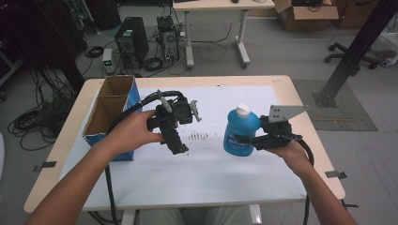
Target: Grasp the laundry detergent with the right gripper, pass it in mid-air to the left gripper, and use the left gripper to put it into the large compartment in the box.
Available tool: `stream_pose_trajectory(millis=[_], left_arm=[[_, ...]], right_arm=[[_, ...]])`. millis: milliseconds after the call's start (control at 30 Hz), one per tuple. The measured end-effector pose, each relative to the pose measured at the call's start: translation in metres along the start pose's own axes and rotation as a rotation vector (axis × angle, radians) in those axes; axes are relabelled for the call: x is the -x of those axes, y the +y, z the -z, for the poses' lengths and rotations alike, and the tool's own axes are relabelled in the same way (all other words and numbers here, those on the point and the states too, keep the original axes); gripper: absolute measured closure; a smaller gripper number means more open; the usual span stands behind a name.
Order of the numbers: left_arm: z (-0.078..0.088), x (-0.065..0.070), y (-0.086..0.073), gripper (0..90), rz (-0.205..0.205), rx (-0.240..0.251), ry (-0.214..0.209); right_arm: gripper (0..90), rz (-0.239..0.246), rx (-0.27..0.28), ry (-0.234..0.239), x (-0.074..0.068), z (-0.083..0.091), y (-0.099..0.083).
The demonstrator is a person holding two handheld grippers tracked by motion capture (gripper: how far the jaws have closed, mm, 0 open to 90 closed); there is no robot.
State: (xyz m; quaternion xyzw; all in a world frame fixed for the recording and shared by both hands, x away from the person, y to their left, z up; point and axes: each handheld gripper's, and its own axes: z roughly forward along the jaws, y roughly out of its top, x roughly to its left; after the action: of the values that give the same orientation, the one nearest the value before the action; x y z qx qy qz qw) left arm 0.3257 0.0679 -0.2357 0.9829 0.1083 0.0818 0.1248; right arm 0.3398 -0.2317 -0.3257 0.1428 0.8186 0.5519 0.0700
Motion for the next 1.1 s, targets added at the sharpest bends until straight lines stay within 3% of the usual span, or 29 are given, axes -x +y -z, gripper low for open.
stream_pose_trajectory(millis=[400,800,1100], left_arm=[[0.022,0.003,0.011,4.8,-0.034,0.012,0.004],[0.039,0.005,0.021,4.8,-0.061,0.031,-0.020],[0.047,0.005,0.024,4.8,-0.081,0.031,-0.046]], right_arm=[[43.8,0.019,0.009,0.092,0.002,-0.005,0.014],[43.9,0.045,0.008,0.177,0.003,-0.016,0.026],[43.9,0.061,-0.012,0.283,0.004,-0.027,0.034]])
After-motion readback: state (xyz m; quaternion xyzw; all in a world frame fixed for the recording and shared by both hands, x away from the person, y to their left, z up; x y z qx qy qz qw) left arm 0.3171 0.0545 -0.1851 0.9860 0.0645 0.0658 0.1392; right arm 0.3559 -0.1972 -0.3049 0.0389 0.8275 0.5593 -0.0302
